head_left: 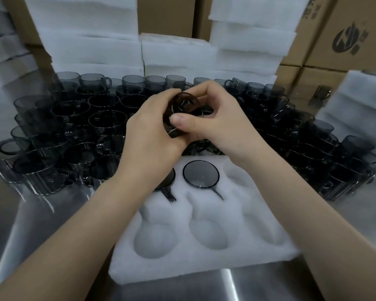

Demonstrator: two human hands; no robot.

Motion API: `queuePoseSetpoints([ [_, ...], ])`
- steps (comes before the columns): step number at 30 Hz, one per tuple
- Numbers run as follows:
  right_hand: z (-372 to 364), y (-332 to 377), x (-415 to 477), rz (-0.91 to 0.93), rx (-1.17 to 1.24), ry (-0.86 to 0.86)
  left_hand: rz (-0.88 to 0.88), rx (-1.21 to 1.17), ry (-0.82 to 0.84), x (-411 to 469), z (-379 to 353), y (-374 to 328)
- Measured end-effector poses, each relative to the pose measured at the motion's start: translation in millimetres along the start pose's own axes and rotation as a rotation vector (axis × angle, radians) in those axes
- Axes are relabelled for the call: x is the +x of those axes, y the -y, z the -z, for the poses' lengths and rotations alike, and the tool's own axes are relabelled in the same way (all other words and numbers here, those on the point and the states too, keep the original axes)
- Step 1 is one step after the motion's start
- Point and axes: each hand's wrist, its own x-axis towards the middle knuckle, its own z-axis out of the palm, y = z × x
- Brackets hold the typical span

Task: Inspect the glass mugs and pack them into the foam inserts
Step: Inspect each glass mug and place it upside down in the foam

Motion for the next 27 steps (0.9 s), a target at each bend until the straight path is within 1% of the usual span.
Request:
queuePoseSetpoints([
  [3,-4,0,0,0.001,0.016,-0.098,-0.061,0.036,-0.002,-1,-2,0],
  [5,-3,-1,0,-0.051,0.134,-0.135,-0.110,0.060,0.015,-1,-3,-2],
  [7,1,-1,2,-0.115,0.286,-0.113,-0.133,0.072,0.028,-2,-2,-3],
  [11,9,-8,5,-0.118,0.454,0.029,-0.044,-0.027,-0.034,-3,0,-4],
  [16,19,-14,5,-0.106,0.538,0.305,0.083,-0.186,-0.070,-1,5,-4],
  [17,19,-15,5,-0.094,0.517,0.328,0.106,-0.213,-0.073,0,5,-4],
  [19,18,-15,5,-0.068,0.425,0.299,0.134,-0.225,-0.085,0,4,-5],
  [21,14,-13,4,-0.050,0.323,0.218,0.127,-0.198,-0.089,-1,3,-5],
  [27,0,-11,-2,0.035,-0.022,-0.032,0.021,-0.038,-0.036,-2,2,-4],
])
